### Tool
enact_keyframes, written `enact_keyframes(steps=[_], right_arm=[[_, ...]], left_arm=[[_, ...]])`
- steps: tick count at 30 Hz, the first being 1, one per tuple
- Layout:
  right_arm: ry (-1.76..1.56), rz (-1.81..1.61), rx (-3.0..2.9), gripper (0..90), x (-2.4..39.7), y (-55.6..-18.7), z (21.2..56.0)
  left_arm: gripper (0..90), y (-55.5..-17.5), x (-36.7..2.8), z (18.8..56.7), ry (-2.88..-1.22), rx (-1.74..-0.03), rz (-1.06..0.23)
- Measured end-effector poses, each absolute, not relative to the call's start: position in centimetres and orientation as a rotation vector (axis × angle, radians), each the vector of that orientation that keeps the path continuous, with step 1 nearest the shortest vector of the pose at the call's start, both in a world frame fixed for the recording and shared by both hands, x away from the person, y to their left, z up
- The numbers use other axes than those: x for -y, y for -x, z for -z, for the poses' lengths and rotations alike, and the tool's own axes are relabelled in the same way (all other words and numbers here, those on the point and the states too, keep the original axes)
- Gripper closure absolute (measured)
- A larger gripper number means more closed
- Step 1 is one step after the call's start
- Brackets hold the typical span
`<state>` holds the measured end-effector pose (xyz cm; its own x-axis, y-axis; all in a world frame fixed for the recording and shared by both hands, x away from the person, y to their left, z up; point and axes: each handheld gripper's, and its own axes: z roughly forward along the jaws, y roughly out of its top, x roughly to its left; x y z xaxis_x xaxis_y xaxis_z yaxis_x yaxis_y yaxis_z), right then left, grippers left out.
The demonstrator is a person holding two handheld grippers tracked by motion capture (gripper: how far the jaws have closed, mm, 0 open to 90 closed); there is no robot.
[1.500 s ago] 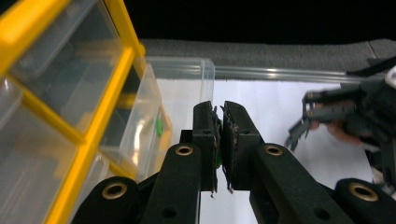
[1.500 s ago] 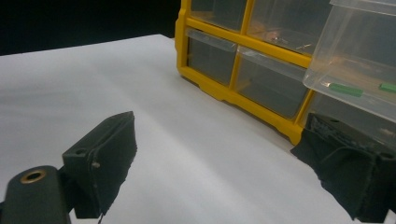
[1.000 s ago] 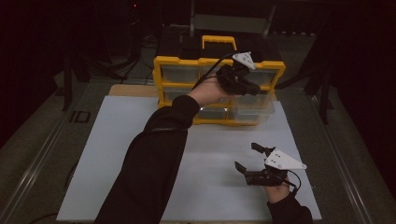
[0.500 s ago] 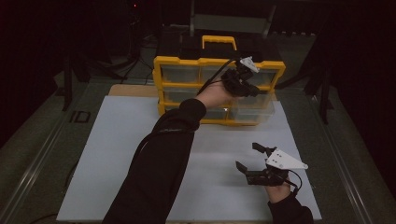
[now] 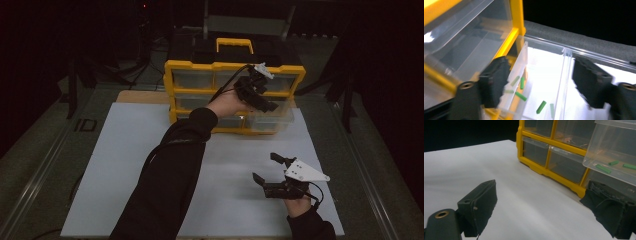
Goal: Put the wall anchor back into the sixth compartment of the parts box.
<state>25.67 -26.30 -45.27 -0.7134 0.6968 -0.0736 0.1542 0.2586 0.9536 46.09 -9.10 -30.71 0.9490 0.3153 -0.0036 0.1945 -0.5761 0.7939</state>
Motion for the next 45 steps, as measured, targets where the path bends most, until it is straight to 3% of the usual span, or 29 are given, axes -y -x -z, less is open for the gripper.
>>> enact_keyframes(steps=[4,5,45], right_arm=[[-0.771,-1.465,-2.046,10.7,26.3,-25.6,45.2],[-0.768,-1.465,-2.046,10.7,26.3,-25.6,45.2],[-0.755,-1.455,-2.056,10.7,25.7,-25.6,45.2]], left_arm=[[9.5,-45.9,8.4,30.8,-2.198,-0.347,-0.127],[0.3,-45.8,8.3,30.8,-2.193,-0.353,-0.113],[0.0,-40.1,-4.3,34.7,-2.102,-0.359,-0.099]])
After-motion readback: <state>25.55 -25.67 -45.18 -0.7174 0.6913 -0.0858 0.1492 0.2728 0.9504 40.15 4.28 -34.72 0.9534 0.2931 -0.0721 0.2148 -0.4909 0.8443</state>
